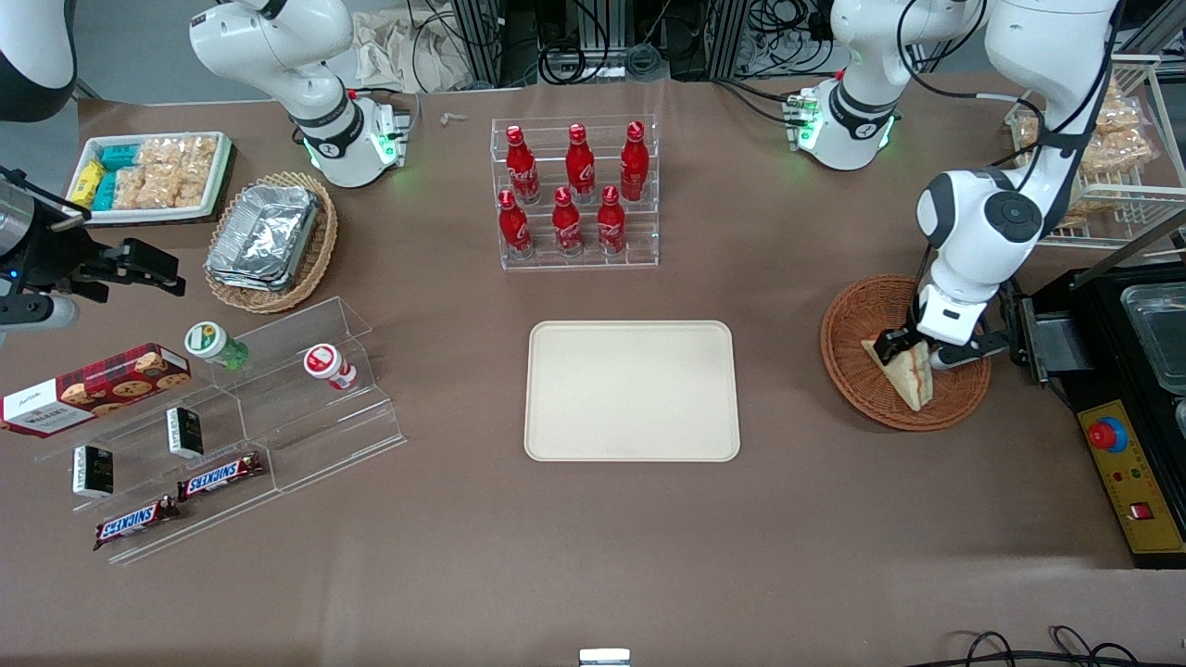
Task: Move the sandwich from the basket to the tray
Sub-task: 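Close the left gripper on the sandwich and lift it up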
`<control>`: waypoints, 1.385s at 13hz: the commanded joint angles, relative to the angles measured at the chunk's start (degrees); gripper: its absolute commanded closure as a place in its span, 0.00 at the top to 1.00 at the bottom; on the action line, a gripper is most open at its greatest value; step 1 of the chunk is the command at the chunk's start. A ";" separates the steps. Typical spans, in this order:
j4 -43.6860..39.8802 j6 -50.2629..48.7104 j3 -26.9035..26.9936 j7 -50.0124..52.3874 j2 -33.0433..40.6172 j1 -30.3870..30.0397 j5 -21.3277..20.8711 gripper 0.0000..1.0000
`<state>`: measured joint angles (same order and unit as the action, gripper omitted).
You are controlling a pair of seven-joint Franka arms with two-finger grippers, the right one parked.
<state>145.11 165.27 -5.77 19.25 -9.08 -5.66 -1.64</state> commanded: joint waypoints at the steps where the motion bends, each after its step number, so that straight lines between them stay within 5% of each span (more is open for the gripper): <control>1: 0.70 2.07 -0.21 1.48 0.72 0.04 0.50 0.00; 4: 0.44 -0.55 -0.30 1.58 3.96 0.21 0.50 0.00; 10: -7.02 -26.71 -0.38 -3.86 17.23 0.30 0.14 0.00; 14: -27.20 -52.98 -1.26 -6.33 17.87 1.96 0.58 0.00; 18: -42.95 -64.18 -6.16 -3.28 14.45 6.45 0.76 0.00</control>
<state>110.09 105.37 -9.41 14.07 9.66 -0.87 -1.45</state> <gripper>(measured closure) 0.789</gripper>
